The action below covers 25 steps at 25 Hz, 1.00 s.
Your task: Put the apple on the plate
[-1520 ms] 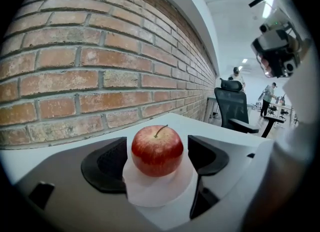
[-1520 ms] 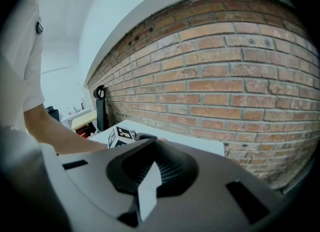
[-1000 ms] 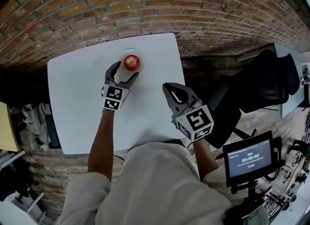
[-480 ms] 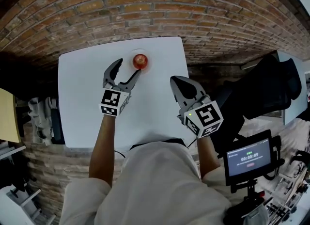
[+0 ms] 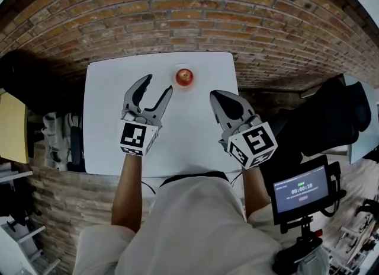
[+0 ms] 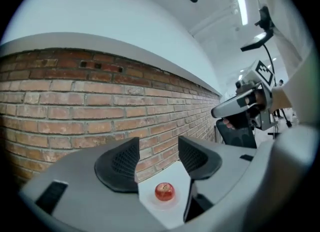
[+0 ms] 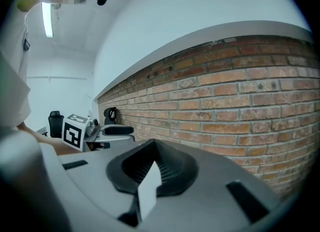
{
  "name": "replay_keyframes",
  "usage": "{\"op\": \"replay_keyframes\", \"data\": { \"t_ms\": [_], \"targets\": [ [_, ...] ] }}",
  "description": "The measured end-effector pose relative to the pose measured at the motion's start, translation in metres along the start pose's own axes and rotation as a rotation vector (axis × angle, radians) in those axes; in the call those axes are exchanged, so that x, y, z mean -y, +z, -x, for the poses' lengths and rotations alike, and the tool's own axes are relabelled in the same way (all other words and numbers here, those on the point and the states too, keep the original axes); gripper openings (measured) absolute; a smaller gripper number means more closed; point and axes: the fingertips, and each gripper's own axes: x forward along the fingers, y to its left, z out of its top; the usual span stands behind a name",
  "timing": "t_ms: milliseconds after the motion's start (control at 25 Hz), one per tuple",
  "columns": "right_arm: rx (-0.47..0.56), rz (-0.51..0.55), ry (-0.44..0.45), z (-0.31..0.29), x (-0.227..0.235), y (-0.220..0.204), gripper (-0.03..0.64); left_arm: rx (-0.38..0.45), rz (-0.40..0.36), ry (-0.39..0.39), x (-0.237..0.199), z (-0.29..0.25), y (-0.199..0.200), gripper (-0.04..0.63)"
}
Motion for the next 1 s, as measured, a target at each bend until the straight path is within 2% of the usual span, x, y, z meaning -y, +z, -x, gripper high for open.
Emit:
{"op": "replay_keyframes", "data": {
  "t_ms": [120,320,560,1000],
  "targets": [
    [-0.006,0.034,0.005,-0.002,-0.007,0.008,0.003,0.015,-0.047,-0.005,0.006,0.009,0.016,0.224],
    [0.009,0.060,0.003,0.002,-0.013,0.020,0.003,0.033,-0.070,0.000,0.016,0.023,0.037,0.156],
    [0.025,0.087,-0.015,0.016,-0.015,0.034,0.002,0.082,-0.036,-0.019,0.032,0.040,0.062,0.006],
    [0.011,0.096,-0.032,0.024,-0.013,0.035,0.002,0.074,-0.034,-0.053,0.048,0.043,0.077,0.006]
  ]
}}
